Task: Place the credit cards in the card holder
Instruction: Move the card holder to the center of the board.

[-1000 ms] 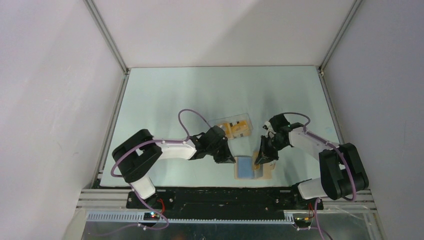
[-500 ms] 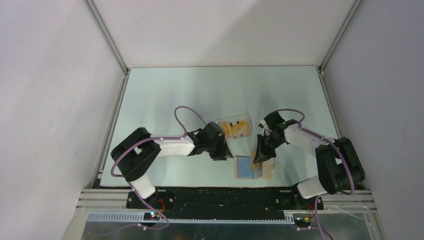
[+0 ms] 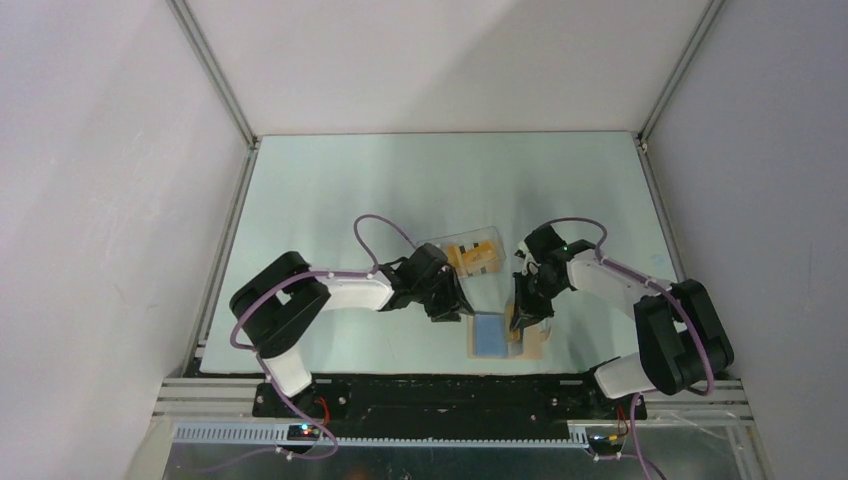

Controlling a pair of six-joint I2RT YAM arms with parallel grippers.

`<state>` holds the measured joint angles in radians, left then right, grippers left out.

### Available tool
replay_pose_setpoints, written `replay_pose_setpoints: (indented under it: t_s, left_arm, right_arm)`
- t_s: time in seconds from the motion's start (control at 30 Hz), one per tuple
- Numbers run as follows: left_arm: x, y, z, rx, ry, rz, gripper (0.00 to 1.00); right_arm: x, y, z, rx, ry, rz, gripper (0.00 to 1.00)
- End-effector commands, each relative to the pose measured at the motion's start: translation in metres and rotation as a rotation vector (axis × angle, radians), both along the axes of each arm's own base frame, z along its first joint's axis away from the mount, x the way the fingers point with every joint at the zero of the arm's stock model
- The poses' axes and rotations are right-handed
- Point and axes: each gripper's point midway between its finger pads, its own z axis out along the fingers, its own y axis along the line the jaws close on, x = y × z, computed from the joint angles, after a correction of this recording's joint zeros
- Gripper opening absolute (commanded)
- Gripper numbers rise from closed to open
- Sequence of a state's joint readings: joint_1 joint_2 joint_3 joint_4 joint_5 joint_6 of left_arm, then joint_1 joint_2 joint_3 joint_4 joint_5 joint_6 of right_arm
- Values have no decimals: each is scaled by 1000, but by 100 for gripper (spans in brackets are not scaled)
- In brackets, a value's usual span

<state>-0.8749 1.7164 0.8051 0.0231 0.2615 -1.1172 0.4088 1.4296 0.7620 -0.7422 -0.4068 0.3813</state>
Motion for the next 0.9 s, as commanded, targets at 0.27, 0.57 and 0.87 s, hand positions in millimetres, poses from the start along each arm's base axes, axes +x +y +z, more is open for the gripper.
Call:
replay_pose_setpoints:
  t_s: [0.27,0.57,0.87]
  left_arm:
    - [10,-14,-1,-43,7,23,42]
    - [31,2,10,-52,-45,72,2]
    - [31,8,18,-71,-66,51,8]
  right_arm:
    - [1,40,20,182,-12,81,0]
    - [13,58,7,241,37,77,0]
    - [19,45,32,177,-52,61,0]
